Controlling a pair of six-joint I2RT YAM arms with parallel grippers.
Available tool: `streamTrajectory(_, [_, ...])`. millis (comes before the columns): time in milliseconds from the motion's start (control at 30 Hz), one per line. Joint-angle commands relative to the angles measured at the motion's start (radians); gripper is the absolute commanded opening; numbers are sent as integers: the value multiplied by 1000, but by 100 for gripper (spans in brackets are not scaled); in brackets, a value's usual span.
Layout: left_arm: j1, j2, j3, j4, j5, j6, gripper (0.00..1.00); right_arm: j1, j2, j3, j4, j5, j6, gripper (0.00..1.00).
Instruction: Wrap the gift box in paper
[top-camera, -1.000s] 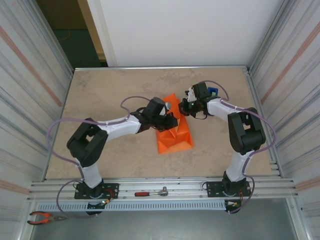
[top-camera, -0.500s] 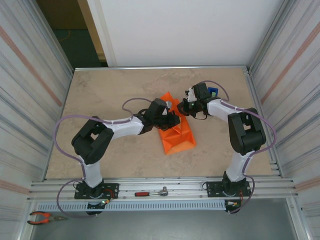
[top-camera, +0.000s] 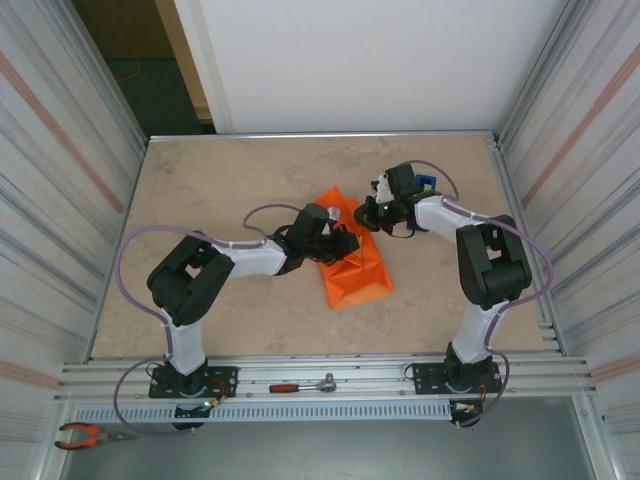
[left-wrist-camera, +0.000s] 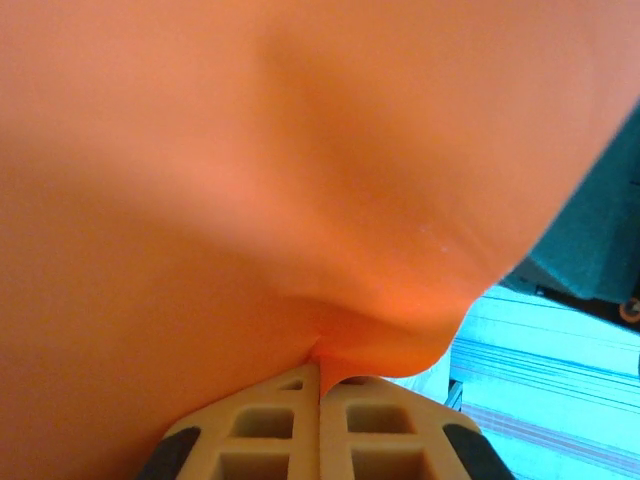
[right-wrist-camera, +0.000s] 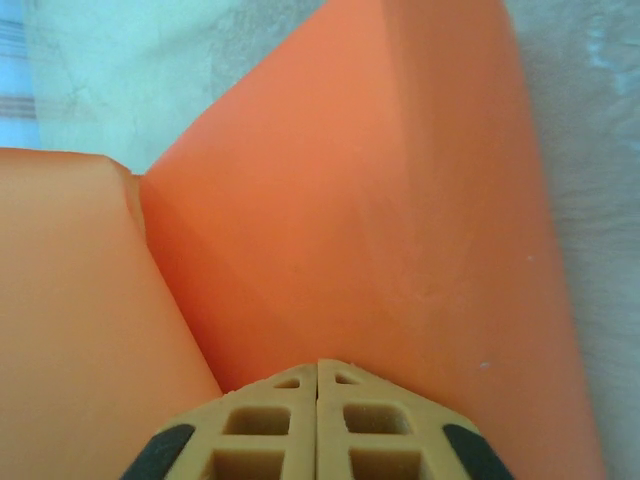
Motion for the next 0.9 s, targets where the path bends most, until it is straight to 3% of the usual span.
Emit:
streamTrajectory(0, [2,28,-55,-110,12,13,0,-66,-41,61,-110,-1,-20,29])
streamTrajectory(67, [3,28,-60,-109,14,18,0,-97,-84,82,-130,3,-23,53])
streamTrajectory(167, [5,29,-60,-108,18,24,0,-114,-135,93,-149,9,-41,96])
streamTrajectory(200, [5,29,-61,-106,20,24,0,-113,-139,101,-159,10,-49,98])
streamTrajectory(733, [6,34,-42,-121,57,69,0,10,87,201,-275,92,-113,99])
streamTrajectory(833, [13,38,-15,-118,123,98,0,5,108,173,-267,60,-115,88])
streamTrajectory(867, [19,39,-4,-109,161,106,4,0,103,159,-257,45,-112,80])
